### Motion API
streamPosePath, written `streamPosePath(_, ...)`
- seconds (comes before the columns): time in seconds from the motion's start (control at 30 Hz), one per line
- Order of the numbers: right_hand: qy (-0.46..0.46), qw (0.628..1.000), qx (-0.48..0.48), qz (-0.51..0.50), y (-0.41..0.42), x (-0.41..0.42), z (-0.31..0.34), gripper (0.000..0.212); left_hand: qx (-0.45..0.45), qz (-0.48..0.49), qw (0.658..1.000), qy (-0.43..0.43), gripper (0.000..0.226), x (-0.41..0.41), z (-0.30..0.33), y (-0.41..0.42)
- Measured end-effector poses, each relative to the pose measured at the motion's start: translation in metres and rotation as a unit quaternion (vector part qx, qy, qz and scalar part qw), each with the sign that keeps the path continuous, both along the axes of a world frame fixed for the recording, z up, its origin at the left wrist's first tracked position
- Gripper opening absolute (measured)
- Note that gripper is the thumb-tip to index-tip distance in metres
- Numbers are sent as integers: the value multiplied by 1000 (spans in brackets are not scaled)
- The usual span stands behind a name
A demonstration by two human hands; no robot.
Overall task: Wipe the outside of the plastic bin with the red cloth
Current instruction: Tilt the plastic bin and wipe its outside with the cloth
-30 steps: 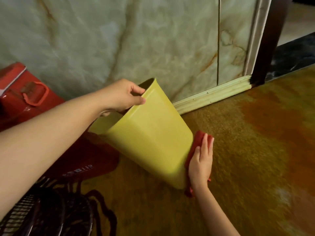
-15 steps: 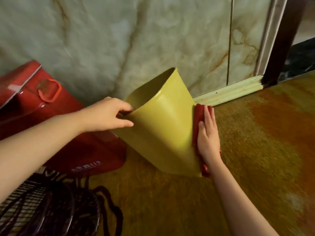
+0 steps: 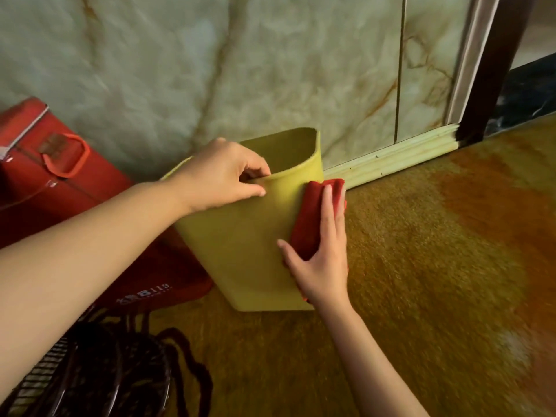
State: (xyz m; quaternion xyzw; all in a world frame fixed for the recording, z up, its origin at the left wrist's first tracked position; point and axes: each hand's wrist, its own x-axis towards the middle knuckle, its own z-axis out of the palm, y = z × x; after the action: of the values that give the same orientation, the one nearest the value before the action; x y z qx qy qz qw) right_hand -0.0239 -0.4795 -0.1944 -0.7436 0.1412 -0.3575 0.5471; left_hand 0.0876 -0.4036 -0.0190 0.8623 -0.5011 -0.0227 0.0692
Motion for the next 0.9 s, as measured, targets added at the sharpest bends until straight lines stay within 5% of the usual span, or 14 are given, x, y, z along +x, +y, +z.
streamPosePath(0.1, 25, 999, -34, 20, 19, 5, -19, 110, 13, 44, 999, -9, 12, -5, -20, 27)
streamPosePath(0.4, 26, 998, -49, -23, 25, 5, -26, 112, 19, 44, 998, 40, 10, -7, -23, 31)
streamPosePath(0.73, 51, 998, -27, 9, 42, -32, -28, 110, -124, 130, 978, 104, 20, -41, -48, 78)
streamPosePath(0.9, 64, 998, -16, 11, 47, -46, -26, 105, -212, 142, 966, 40, 35, -68, -60, 85)
